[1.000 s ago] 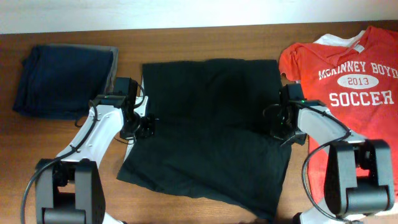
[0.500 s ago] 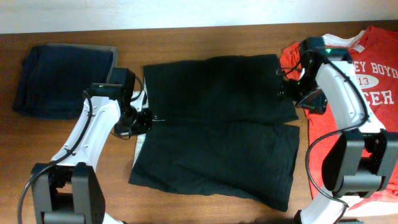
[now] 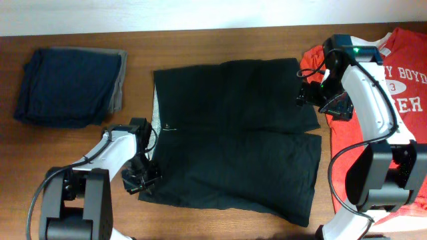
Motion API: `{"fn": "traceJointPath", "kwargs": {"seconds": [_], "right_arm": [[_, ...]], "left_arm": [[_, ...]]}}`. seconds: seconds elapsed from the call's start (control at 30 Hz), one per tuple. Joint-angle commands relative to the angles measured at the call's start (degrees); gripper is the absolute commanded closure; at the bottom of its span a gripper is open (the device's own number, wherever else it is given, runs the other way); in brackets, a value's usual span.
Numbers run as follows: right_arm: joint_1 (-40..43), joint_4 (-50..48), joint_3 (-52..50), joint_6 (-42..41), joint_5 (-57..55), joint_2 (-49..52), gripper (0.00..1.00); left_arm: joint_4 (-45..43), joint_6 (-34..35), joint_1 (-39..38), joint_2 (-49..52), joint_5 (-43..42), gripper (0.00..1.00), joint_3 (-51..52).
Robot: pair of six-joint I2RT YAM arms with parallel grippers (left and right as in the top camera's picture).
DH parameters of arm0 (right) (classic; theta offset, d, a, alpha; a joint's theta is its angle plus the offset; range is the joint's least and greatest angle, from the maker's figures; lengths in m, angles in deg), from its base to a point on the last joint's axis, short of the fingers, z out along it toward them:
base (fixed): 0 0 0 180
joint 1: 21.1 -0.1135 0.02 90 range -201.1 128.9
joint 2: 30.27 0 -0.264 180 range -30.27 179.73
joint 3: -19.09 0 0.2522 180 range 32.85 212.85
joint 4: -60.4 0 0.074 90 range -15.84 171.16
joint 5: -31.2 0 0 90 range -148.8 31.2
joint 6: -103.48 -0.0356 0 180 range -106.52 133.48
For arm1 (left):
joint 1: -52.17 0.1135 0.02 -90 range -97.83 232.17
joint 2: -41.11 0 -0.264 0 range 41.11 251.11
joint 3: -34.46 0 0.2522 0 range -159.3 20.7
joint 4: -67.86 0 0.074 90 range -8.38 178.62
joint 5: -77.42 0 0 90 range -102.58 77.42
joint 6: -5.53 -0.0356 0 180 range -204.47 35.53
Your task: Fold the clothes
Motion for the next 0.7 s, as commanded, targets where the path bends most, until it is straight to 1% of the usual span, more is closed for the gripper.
{"fn": "traceJointPath", "kwargs": {"seconds": [0.0,0.03,0.1,0.2,0.27,0.3,0.33,0.37,0.43,0.47,0.5,0.53,0.57,0.6,0.63,0.67], "right_arm": [[0.33,0.17,0.68,-0.24,0.09,-0.04,0.02],[0.33,0.15,0.68,-0.24,0.09,-0.04,0.02],[0.33,0.17,0.68,-0.24,0.09,-0.04,0.02],[0.33,0.15,0.68,-0.24,0.09,-0.04,0.02],[0.33,0.17,0.68,-0.24,0.09,-0.04,0.02],[0.33,0.17,0.68,-0.24,0.09,-0.07,0.02],[0.33,0.17,0.68,-0.24,0.09,-0.04,0.02],[0.33,0.17,0.68,-0.24,0.09,-0.04,0.02],[0.33,0.17,0.68,-0.24,0.09,-0.04,0.02],[0.33,0.17,0.68,-0.24,0.09,-0.07,0.02],[0.33,0.17,0.68,-0.24,0.09,-0.04,0.02],[0.33,0.17,0.68,-0.24,0.09,-0.07,0.02],[0.33,0.17,0.68,-0.24,0.09,-0.04,0.02],[0.33,0.17,0.68,-0.24,0.09,-0.04,0.02],[0.33,0.17,0.68,-0.24,0.09,-0.04,0.02],[0.33,0.17,0.68,-0.24,0.09,-0.04,0.02]], "left_arm": [[-1.77,10.73,0.02,-0.24,0.92,0.99,3.32],[-5.07,12.76,0.04,-0.24,1.18,0.99,6.64],[-8.9,15.54,0.04,-0.24,1.03,0.99,10.82],[-6.86,15.41,0.09,-1.55,1.44,0.99,10.29],[-2.95,13.64,0.09,-4.37,2.64,0.99,7.41],[-0.31,11.93,0.09,-6.82,3.72,0.99,4.07],[2.99,11.78,0.0,-9.79,4.28,1.0,-0.04],[5.57,10.45,-0.02,-14.03,4.26,1.0,-4.7],[5.62,6.14,-0.02,-19.87,4.11,1.0,-9.16],[2.47,-2.1,-0.02,-23.32,2.29,0.95,-10.69],[-2.6,-9.77,-0.02,-25.31,-1.27,0.94,-10.71],[-5.27,-10.43,-0.02,-25.53,-2.38,0.9,-10.71],[-8.13,-10.8,-0.02,-24.81,-2.34,0.81,-10.71],[-11.41,-10.97,-0.02,-22.62,-2.43,0.77,-10.71],[-14.4,-10.99,-0.04,-20.04,-2.56,0.77,-10.71],[-18.1,-11.04,-0.02,-16.39,-2.56,0.84,-10.71]]}}
